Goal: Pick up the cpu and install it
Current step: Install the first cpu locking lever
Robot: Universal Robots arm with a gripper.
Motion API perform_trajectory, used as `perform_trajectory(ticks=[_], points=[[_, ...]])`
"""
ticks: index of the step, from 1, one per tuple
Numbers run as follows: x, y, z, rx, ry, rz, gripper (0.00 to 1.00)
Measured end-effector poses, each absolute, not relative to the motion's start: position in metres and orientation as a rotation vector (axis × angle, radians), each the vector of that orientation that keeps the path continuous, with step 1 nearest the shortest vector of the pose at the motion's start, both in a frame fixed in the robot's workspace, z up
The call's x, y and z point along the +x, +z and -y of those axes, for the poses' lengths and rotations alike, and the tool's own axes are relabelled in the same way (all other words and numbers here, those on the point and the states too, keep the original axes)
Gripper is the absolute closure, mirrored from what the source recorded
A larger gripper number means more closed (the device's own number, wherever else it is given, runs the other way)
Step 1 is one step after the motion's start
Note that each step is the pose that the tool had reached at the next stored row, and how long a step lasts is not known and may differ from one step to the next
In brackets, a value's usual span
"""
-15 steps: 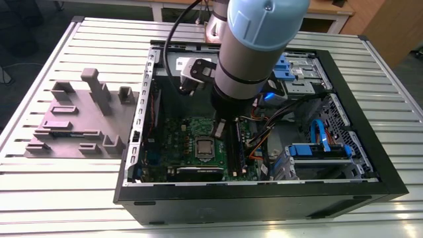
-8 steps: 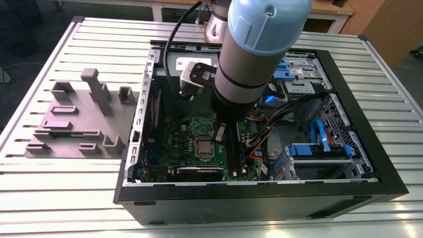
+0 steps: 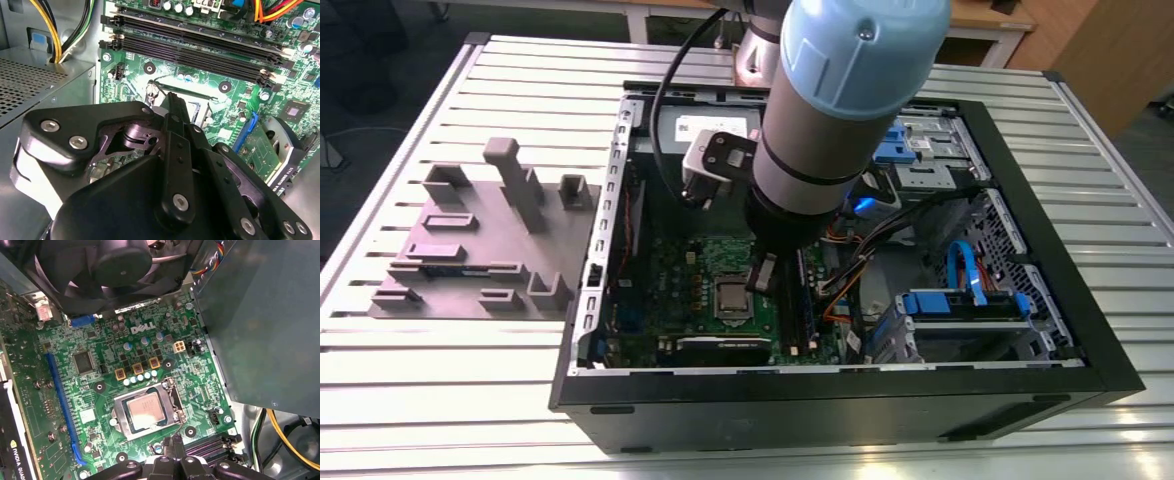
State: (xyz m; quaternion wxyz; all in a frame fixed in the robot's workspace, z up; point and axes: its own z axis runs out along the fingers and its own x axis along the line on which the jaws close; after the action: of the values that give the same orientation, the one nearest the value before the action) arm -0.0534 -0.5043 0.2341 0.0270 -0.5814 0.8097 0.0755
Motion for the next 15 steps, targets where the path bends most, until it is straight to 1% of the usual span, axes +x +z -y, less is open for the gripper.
perform_trajectory(ticks=[15], points=[[-0.0534, 0.2319, 0.5044, -1.851, 0.235, -2.464, 0.9]])
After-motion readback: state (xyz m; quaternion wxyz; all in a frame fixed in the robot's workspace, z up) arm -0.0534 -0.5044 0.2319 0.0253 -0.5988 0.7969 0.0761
